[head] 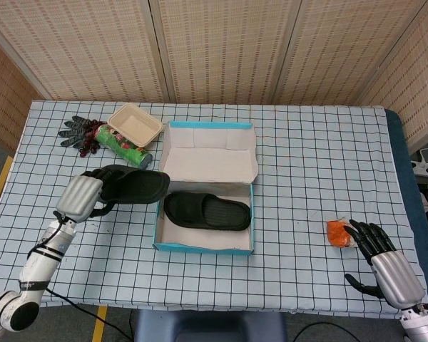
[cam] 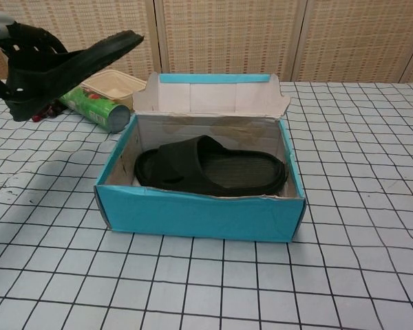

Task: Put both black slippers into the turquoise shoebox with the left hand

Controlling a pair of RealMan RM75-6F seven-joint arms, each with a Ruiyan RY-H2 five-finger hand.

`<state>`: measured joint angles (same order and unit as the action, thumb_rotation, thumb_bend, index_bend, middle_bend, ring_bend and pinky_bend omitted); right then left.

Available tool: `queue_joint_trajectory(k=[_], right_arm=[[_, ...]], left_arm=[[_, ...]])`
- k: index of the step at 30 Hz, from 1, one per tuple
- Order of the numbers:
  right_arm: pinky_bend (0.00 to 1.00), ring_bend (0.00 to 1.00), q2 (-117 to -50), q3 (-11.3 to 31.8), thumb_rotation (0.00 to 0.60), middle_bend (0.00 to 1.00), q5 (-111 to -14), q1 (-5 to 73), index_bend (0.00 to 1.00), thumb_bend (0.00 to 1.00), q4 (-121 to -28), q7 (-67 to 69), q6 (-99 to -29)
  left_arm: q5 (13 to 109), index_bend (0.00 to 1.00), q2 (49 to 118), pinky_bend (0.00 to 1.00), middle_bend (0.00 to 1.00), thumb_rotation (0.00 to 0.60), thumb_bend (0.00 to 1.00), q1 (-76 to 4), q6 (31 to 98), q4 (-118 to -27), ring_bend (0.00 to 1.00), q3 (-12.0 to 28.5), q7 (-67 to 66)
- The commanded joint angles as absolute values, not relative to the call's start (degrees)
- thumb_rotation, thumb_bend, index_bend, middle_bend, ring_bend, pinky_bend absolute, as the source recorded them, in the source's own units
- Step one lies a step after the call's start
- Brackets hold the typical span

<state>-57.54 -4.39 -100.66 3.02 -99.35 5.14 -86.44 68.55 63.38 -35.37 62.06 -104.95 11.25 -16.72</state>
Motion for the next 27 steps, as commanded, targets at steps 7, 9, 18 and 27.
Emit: queue_joint_trajectory(k=[7,9,18,27], right_arm=[[0.0,0.0,-57.13,-4.8,0.6,0.0,-101.19,3.31,0.0,0.13,-99.26,6.27,-86.22],[0.0,0.0,-56.95,-4.74,0.6,0.0,-101.14,3.21,0.0,0.13,-99.18,6.72,-86.64],[0.0,0.0,-56.54,-4.66,0.6,0.0,-101.01,3.23,0.0,0.13,-98.7,8.15,-87.13],[0.0,0.0,-56.81,-4.71,0.6,0.0,-100.72,3.66,0.0,0.13,-99.06,7.31,-86.02]], left_arm=[[64.86,0.56,58.38,0.6,0.63,0.6,0.59,-40.79,59.16,-123.97,0.54,11.3,-33.66],[62.1,0.56,59.07,0.63,0.62,0.6,0.59,-43.08,57.57,-125.1,0.55,11.74,-35.79],[47.69,0.56,62.29,0.67,0.63,0.6,0.59,-52.2,53.44,-125.13,0.55,11.84,-41.58],[41.33,0.56,64.04,0.71,0.63,0.6,0.59,-58.25,47.05,-121.79,0.59,11.29,-37.46]])
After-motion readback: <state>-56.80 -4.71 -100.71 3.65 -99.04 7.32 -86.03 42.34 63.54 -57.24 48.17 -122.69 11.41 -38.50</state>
